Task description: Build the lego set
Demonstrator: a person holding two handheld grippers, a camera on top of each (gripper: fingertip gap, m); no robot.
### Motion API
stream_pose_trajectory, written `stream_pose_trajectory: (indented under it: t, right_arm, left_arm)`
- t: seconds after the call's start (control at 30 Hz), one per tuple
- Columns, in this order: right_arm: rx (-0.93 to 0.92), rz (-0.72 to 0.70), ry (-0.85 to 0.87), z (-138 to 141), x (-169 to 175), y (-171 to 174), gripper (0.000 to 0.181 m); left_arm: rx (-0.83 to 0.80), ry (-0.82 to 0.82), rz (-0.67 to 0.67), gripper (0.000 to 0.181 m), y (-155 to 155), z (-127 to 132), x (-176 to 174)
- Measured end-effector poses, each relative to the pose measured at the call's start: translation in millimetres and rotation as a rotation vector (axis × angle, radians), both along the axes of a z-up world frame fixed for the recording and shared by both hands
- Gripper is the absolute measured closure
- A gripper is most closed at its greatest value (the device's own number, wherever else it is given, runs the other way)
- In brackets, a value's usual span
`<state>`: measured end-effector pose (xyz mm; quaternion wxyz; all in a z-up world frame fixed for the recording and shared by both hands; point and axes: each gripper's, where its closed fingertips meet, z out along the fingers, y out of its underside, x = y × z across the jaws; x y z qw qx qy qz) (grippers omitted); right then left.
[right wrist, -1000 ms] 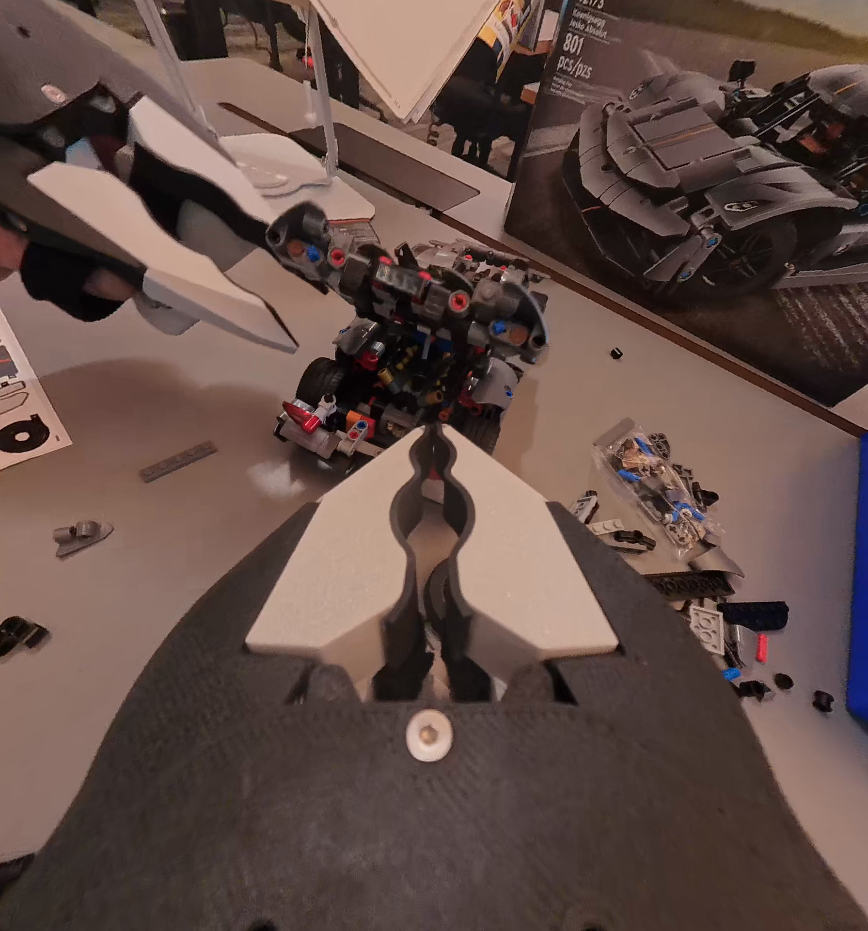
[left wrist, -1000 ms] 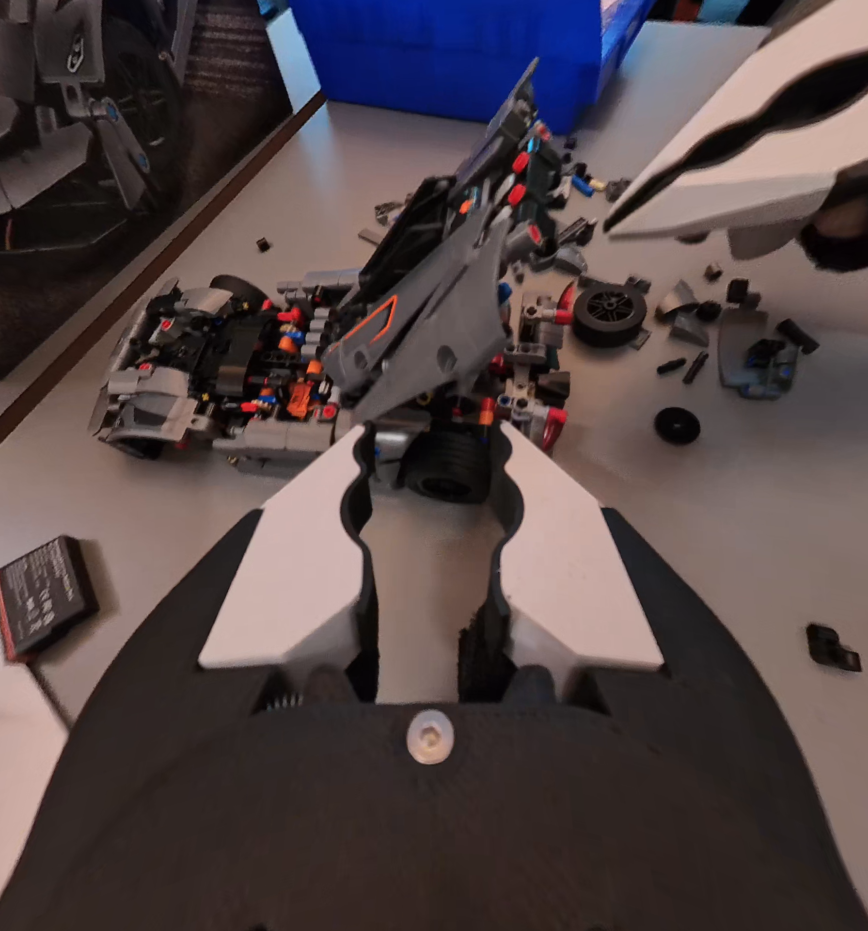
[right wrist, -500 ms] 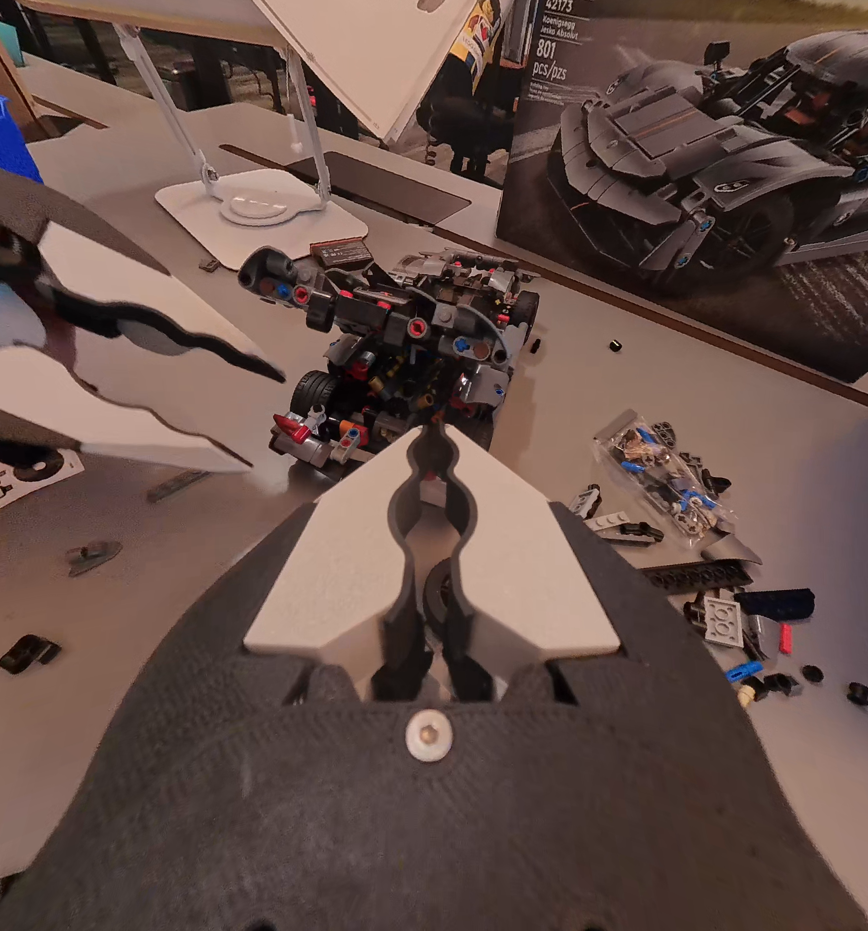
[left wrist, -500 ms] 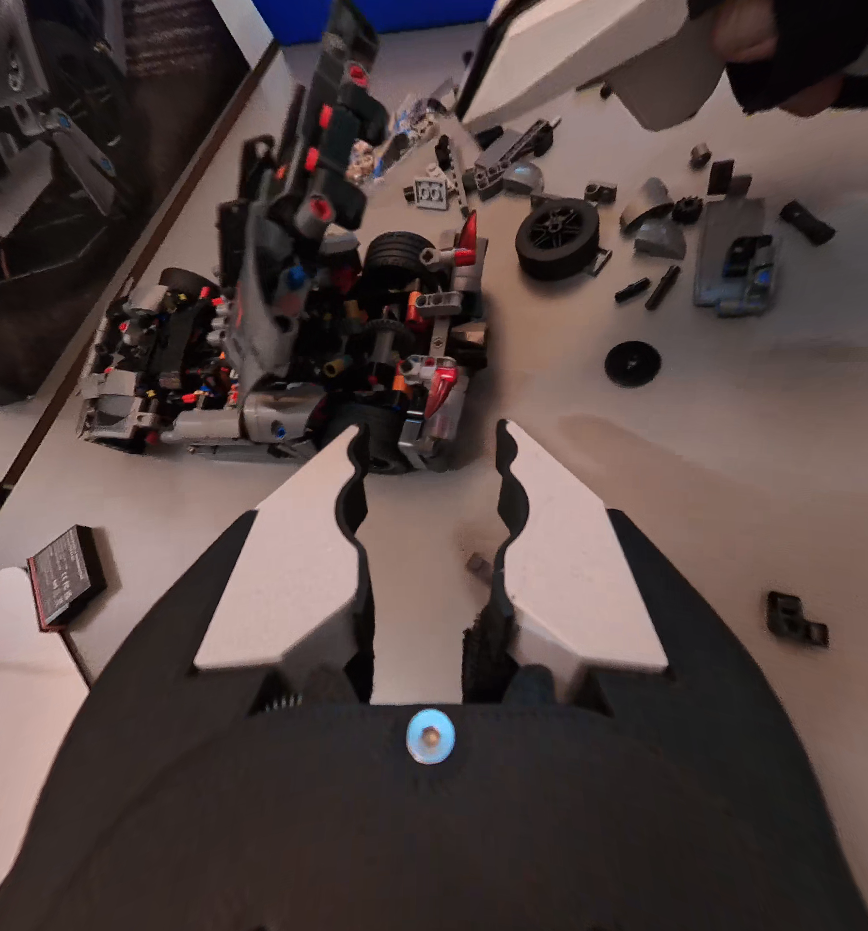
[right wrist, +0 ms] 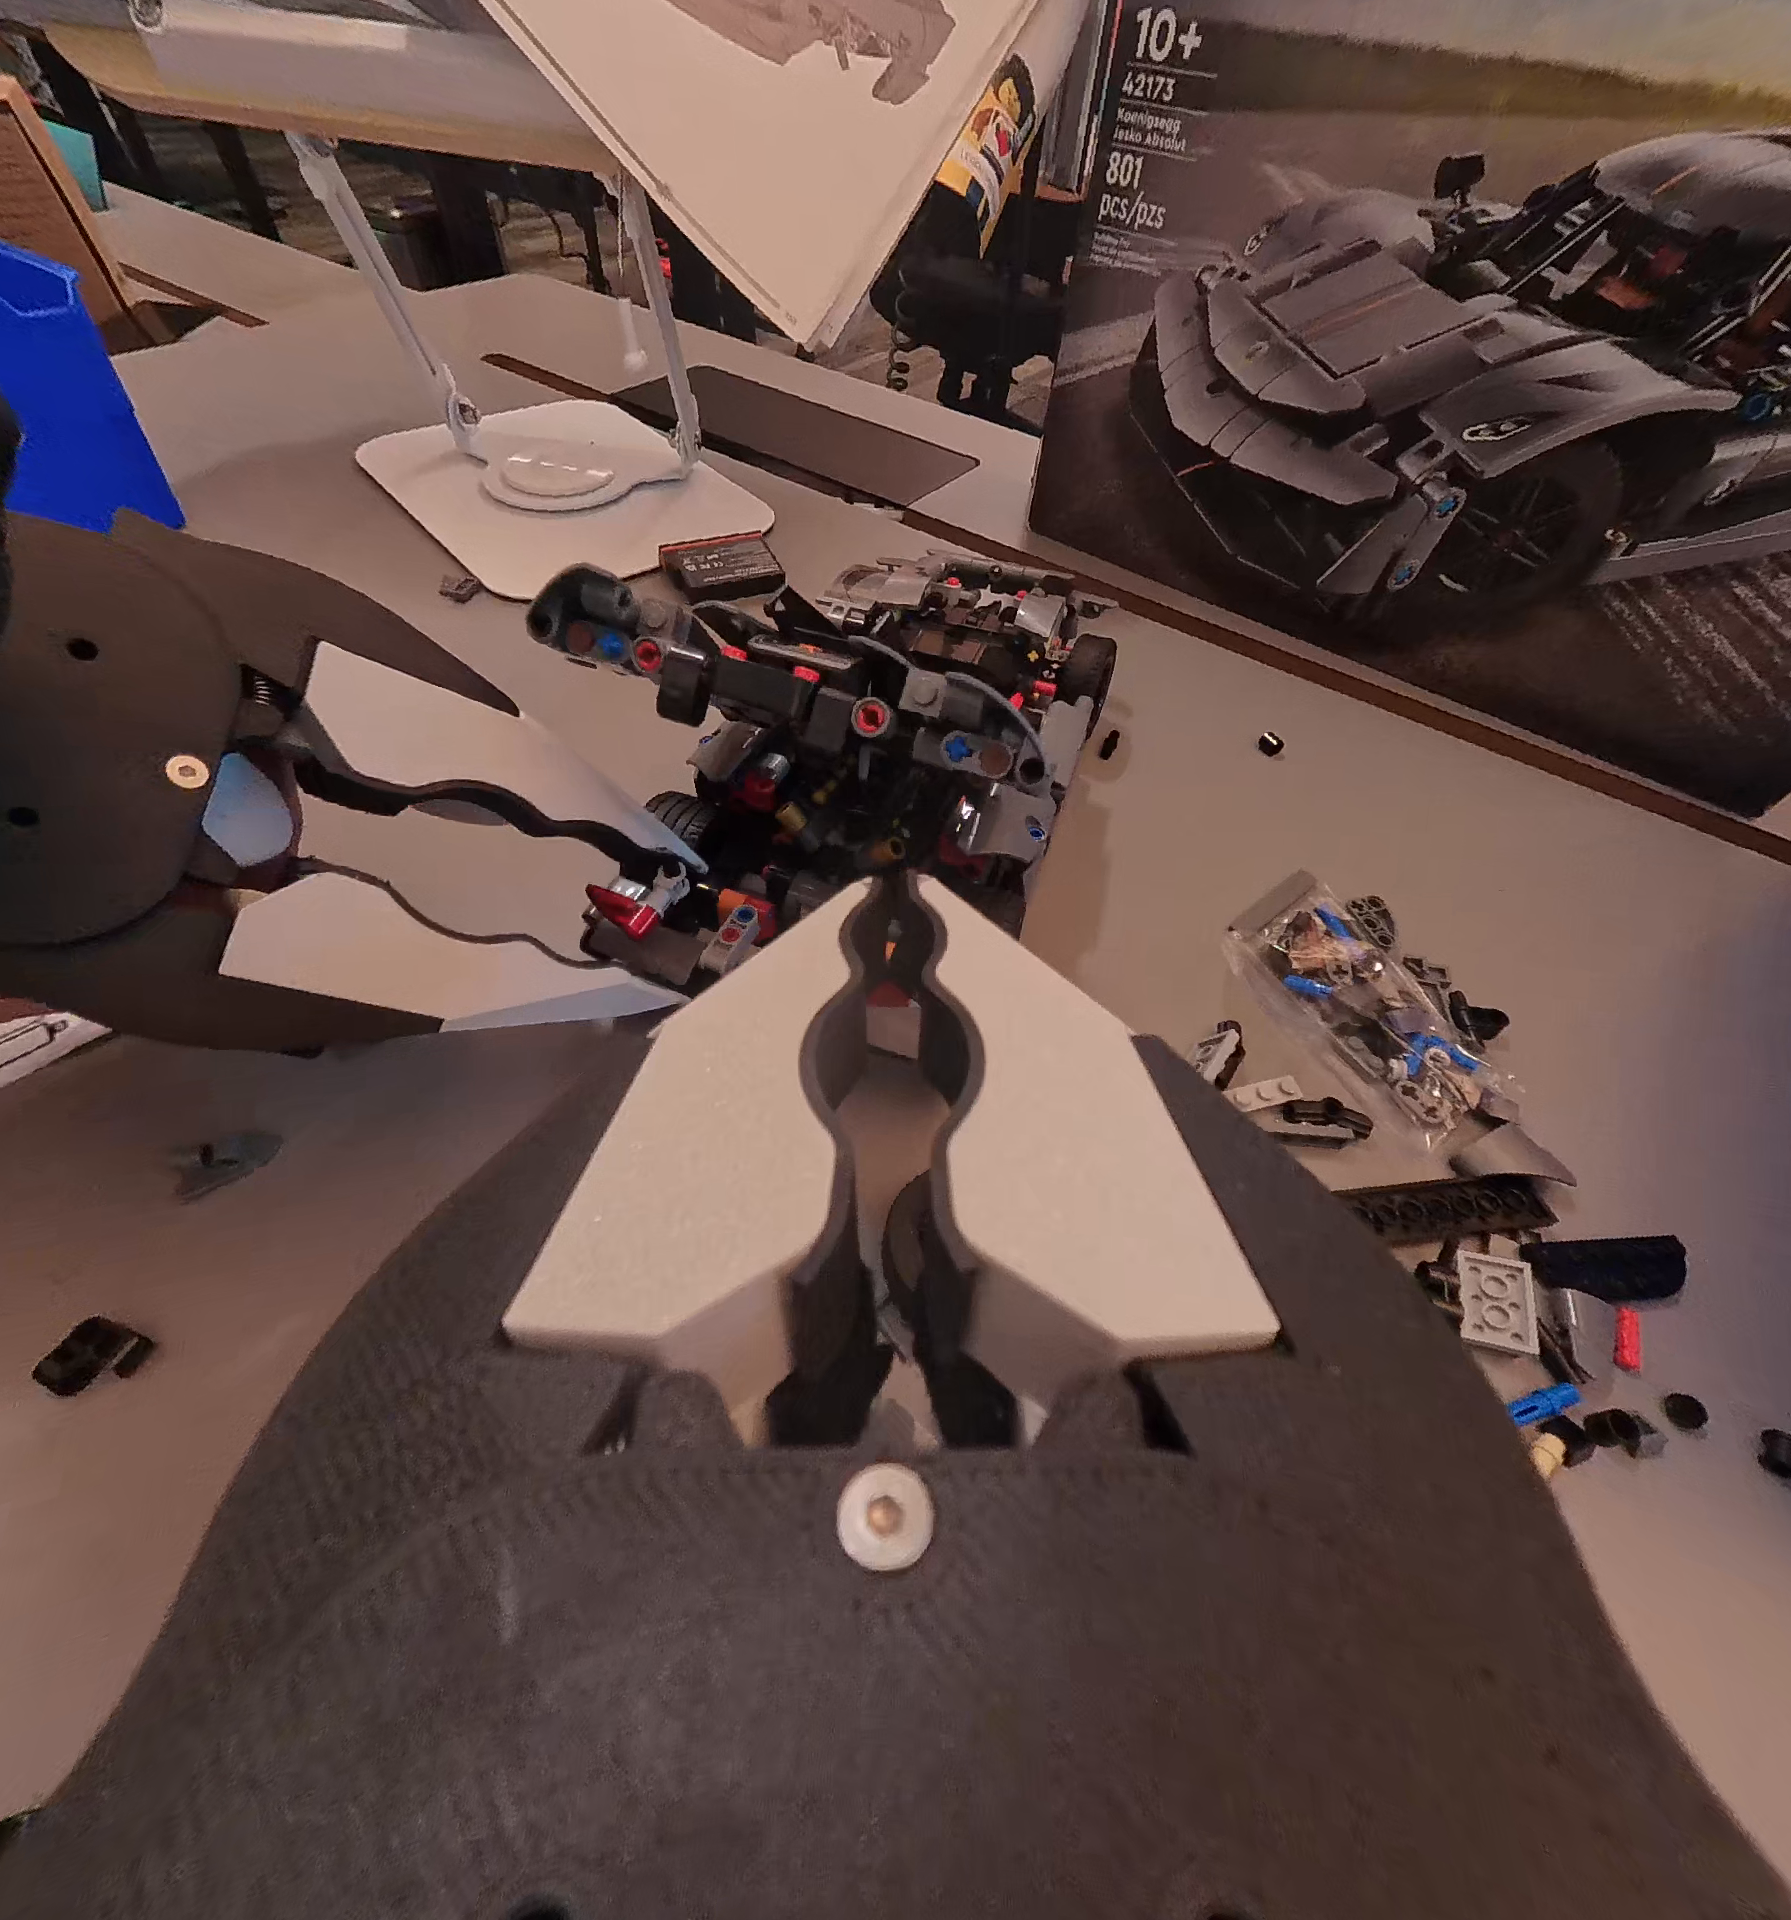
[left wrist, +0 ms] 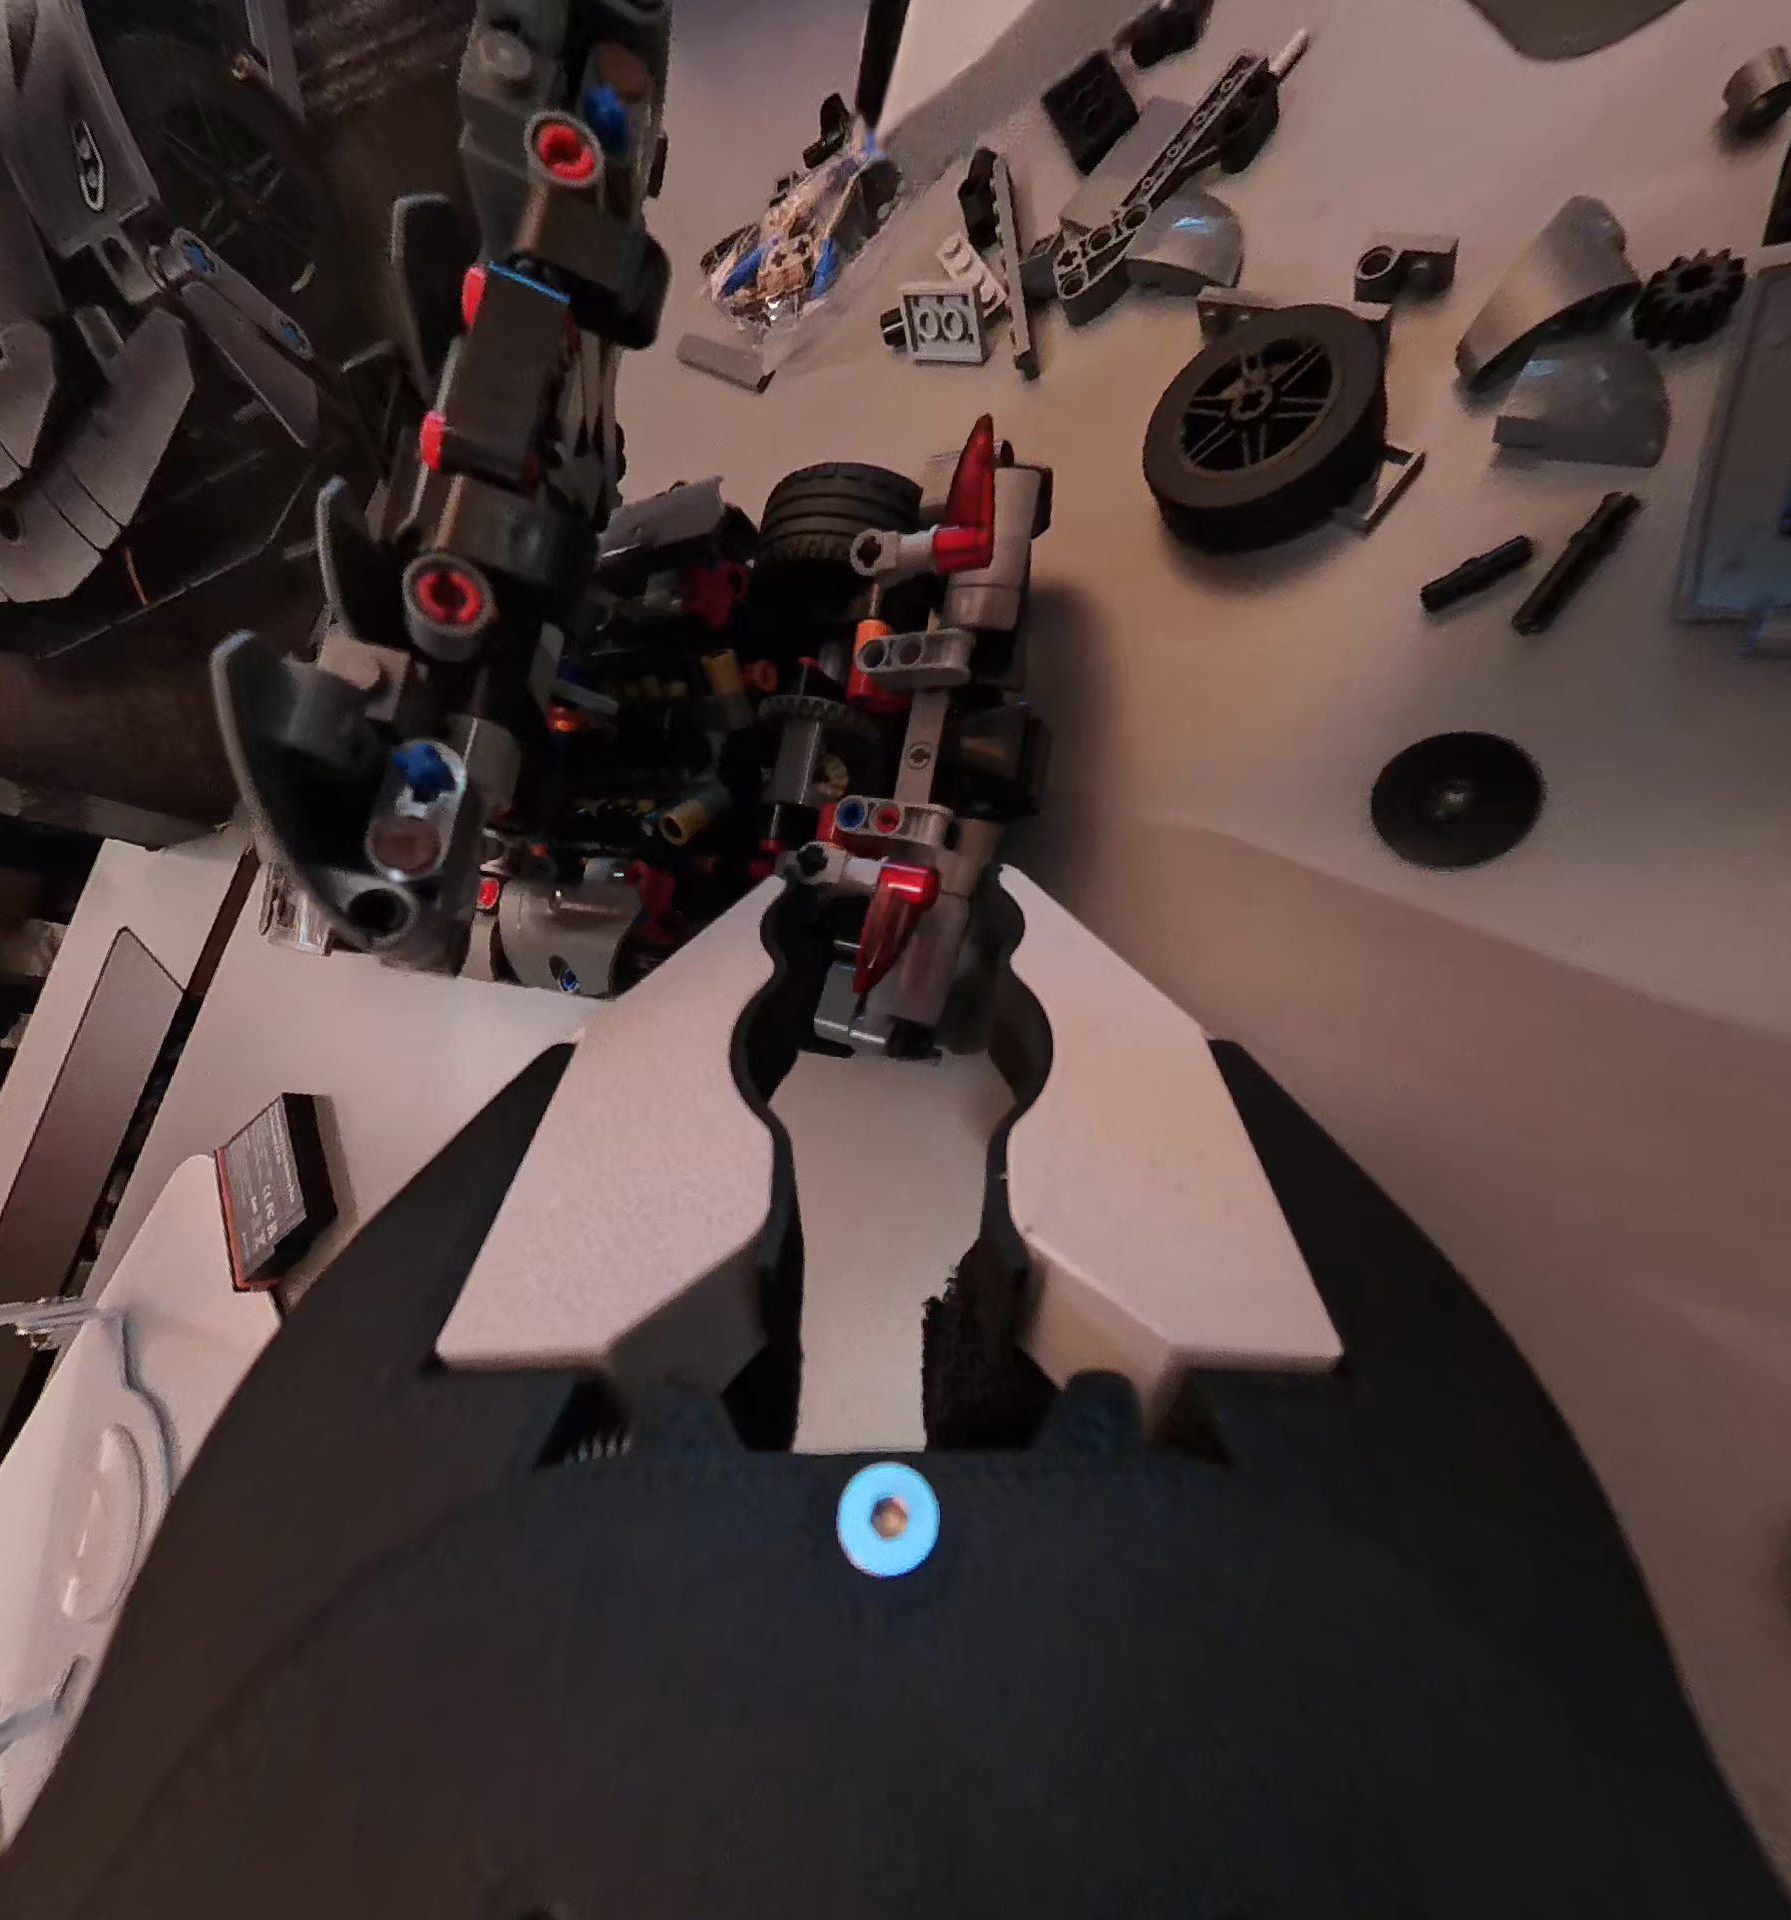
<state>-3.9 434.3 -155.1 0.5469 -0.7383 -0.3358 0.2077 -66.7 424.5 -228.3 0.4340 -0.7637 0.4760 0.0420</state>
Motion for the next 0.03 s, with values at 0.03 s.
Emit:
stream_pose_trajectory:
  t: [0.03]
  right_arm:
    - [0.004, 0.000, 0.006, 1.6, 0.3, -0.2, 0.181]
  left_arm:
    - [-0.002, -0.004, -0.001, 0.152, -0.2, 0.0, -0.7]
